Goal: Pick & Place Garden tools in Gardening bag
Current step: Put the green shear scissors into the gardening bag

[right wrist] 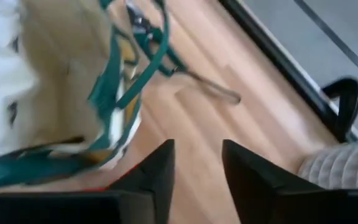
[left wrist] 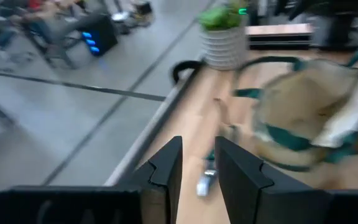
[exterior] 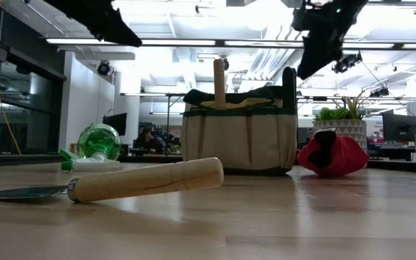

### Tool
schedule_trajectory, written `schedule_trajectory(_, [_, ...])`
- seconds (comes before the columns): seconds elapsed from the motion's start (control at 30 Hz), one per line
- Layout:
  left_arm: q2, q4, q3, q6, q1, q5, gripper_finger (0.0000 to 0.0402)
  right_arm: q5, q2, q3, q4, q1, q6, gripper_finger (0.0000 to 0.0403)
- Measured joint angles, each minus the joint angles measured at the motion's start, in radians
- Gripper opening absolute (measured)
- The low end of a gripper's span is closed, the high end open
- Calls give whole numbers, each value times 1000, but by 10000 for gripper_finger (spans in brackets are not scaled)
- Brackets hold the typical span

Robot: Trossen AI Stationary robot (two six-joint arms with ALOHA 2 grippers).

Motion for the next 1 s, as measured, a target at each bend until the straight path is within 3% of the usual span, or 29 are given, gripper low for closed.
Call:
schedule_trajectory(0.2, [0, 76, 0, 16, 168, 6, 90, -151, 0, 0, 142, -260, -107, 164])
schedule_trajectory(0.43, [0, 85, 0, -118, 240, 70, 90, -361, 26, 0, 297, -474, -120, 165])
schedule_trajectory(0.7, [0, 192, 0, -417, 240, 116, 90, -566, 117, 0, 371, -528, -41, 165])
schedule_trajectory(1.0, [0, 212, 1, -472, 240, 81, 90, -592, 253, 123, 250, -529, -179, 165])
